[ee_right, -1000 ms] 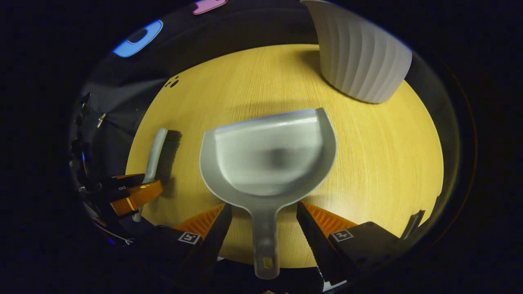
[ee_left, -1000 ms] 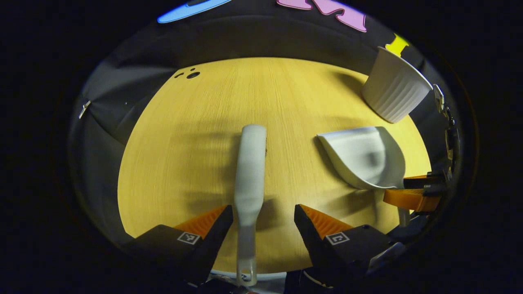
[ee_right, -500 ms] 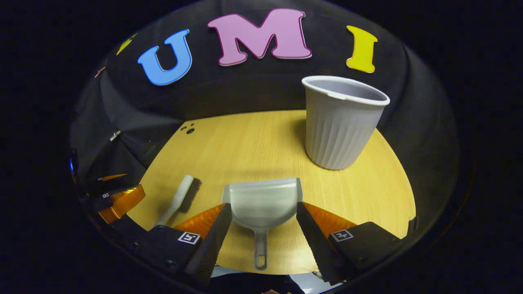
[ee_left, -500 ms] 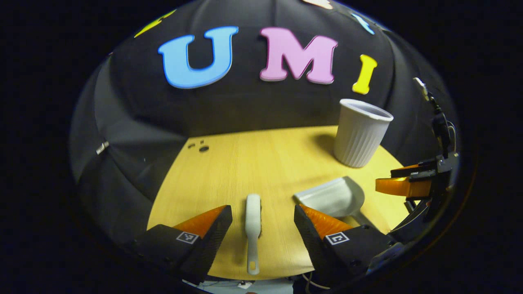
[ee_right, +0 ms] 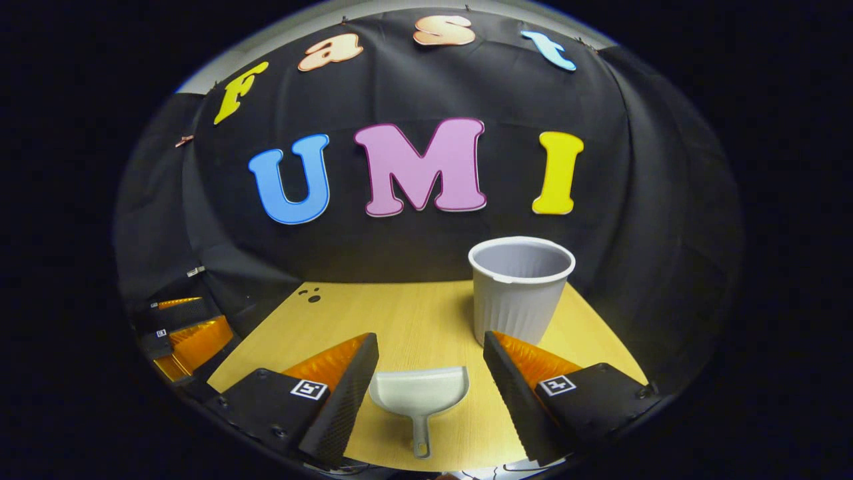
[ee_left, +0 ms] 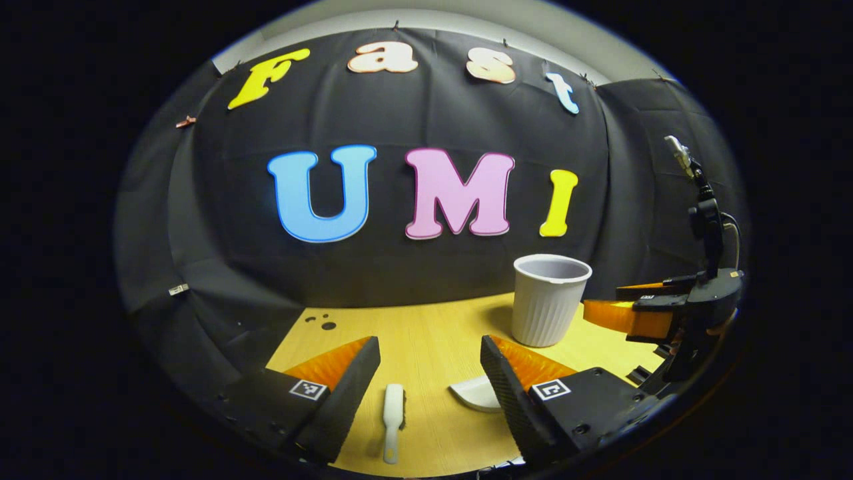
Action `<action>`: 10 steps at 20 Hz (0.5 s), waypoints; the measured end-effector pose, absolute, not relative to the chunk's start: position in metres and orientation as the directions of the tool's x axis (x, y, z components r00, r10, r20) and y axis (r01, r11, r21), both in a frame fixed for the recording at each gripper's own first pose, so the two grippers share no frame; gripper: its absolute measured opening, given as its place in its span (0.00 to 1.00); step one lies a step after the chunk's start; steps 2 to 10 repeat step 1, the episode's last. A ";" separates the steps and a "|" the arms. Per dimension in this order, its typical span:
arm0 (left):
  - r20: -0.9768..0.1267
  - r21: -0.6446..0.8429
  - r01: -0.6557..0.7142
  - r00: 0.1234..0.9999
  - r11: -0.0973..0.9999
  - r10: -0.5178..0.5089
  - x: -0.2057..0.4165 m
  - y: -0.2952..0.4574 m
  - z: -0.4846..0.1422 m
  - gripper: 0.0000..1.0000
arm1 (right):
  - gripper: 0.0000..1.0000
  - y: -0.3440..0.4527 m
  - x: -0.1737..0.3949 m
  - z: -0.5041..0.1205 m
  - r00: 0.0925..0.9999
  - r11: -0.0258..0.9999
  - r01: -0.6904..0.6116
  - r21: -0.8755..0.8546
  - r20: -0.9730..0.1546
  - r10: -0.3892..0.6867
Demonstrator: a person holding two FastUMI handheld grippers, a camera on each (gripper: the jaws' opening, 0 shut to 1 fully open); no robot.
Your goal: Pick up the small broom and dustpan from the desktop, sweep the trash into the dustpan with the broom, and then empty the trash into the garbage bin.
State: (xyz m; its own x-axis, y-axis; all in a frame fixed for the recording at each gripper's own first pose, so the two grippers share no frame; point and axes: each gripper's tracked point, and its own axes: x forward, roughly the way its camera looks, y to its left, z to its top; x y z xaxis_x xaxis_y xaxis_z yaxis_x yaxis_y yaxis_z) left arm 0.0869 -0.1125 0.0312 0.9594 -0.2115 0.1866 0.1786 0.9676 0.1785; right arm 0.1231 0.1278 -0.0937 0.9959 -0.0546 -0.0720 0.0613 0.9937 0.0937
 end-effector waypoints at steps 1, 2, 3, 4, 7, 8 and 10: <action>0.203 0.165 0.180 0.956 0.970 -0.211 0.082 -0.114 0.027 0.96 | 0.98 0.128 0.114 -0.090 0.997 0.995 0.058 0.083 -0.054 -0.054; 0.203 0.165 0.180 0.956 0.970 -0.211 0.082 -0.114 0.027 0.96 | 0.98 0.128 0.114 -0.090 0.997 0.995 0.058 0.083 -0.054 -0.054; 0.203 0.165 0.180 0.956 0.970 -0.211 0.082 -0.114 0.027 0.96 | 0.98 0.128 0.114 -0.090 0.997 0.995 0.058 0.083 -0.054 -0.054; 0.203 0.165 0.180 0.956 0.970 -0.211 0.082 -0.114 0.027 0.96 | 0.98 0.128 0.114 -0.090 0.997 0.995 0.058 0.083 -0.054 -0.054; 0.203 0.165 0.180 0.956 0.970 -0.211 0.082 -0.114 0.027 0.96 | 0.98 0.128 0.114 -0.090 0.997 0.995 0.058 0.083 -0.054 -0.054; 0.203 0.165 0.180 0.956 0.970 -0.211 0.082 -0.114 0.027 0.96 | 0.98 0.128 0.114 -0.090 0.997 0.995 0.058 0.083 -0.054 -0.054; 0.203 0.165 0.180 0.956 0.970 -0.211 0.082 -0.114 0.027 0.96 | 0.98 0.128 0.114 -0.090 0.997 0.995 0.058 0.083 -0.054 -0.054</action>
